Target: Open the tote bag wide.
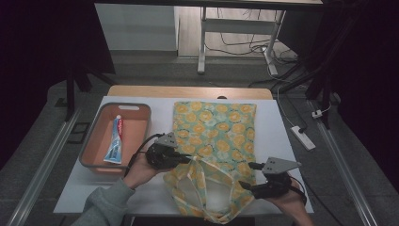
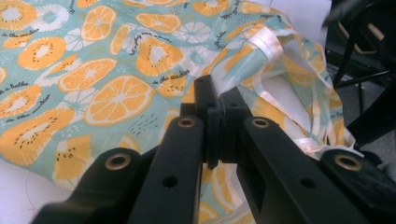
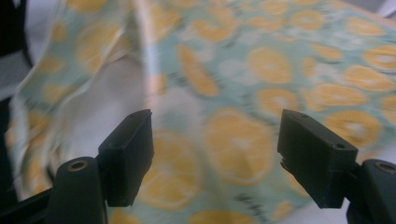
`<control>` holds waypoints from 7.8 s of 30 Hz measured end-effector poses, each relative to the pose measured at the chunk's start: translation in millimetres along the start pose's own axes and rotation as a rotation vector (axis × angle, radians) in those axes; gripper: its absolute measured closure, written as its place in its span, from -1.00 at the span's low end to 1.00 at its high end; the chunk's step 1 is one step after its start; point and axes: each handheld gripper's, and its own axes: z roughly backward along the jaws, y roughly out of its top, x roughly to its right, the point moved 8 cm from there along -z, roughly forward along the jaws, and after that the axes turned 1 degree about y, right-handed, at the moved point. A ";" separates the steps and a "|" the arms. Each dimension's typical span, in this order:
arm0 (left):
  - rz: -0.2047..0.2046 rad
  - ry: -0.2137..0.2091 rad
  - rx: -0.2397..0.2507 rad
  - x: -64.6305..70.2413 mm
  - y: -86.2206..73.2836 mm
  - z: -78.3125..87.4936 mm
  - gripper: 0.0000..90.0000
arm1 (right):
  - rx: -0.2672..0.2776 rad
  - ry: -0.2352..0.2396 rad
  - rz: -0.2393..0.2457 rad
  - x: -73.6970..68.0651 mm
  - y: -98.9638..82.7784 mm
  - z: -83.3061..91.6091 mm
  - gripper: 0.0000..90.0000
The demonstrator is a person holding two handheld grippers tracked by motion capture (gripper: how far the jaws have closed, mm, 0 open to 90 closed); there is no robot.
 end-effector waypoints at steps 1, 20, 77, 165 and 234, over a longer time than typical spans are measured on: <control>0.008 -0.003 0.006 -1.7 0.0 1.7 0.98 | -0.015 0.006 0.009 -2.2 -0.8 -3.9 -0.46; 0.018 0.002 0.017 -6.1 -1.6 7.9 0.98 | -0.217 0.066 0.068 -13.8 -19.7 -48.3 0.94; 0.122 0.207 -0.145 -75.2 -9.5 -49.4 0.55 | -0.164 -0.034 -0.199 89.6 -10.3 -93.6 0.96; -0.249 -0.016 -0.242 74.9 -12.3 -135.8 0.24 | -0.174 -0.102 -0.213 107.0 26.6 -120.5 0.89; -0.235 -0.022 -0.058 85.9 -6.5 -44.7 0.10 | -0.206 -0.108 -0.285 110.8 15.0 -100.1 0.93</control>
